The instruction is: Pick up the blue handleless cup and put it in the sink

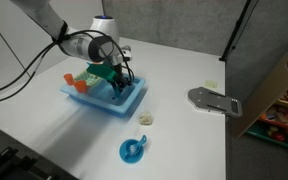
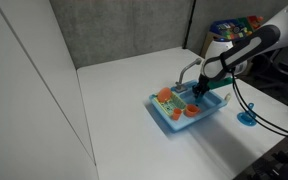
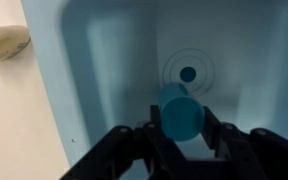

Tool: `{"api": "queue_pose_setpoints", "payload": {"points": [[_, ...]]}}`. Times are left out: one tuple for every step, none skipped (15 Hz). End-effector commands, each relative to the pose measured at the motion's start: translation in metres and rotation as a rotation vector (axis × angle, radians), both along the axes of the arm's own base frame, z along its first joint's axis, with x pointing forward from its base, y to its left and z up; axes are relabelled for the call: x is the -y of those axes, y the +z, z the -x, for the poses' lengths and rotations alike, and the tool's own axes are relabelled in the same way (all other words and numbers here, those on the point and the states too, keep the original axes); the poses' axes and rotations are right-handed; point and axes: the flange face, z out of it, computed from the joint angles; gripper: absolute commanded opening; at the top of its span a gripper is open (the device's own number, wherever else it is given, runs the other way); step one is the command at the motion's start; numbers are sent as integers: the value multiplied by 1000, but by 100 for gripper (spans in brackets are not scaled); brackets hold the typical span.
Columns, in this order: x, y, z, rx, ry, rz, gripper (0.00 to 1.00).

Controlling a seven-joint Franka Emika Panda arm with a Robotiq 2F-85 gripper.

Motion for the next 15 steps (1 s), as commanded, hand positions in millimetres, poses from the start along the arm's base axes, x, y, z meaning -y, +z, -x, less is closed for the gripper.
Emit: {"api": "queue_pose_setpoints", "payload": {"points": [[2,-1,-9,15,-28,-7,17],[2,-2,-9,15,-28,-7,17],[2,-2,-9,15,-29,-7,17],[3,-2,-9,14,-29,-8,17],[3,-3,-9,14,-29,-8,17],[3,-3,-9,14,-29,-7,17],[3,-4,-9,13,-30,-7,17],[3,-4,-9,13,-30,-7,37],[3,-4,-9,12,-31,-7,44],[3,-5,-9,12,-31,-7,68],[4,-5,-9,13,-31,-8,69],[4,-4,-9,13,-30,-10,73],[4,-2,-9,15,-29,-12,79],[4,1,-8,16,-27,-15,87],[5,3,-8,18,-28,-18,94]]}}
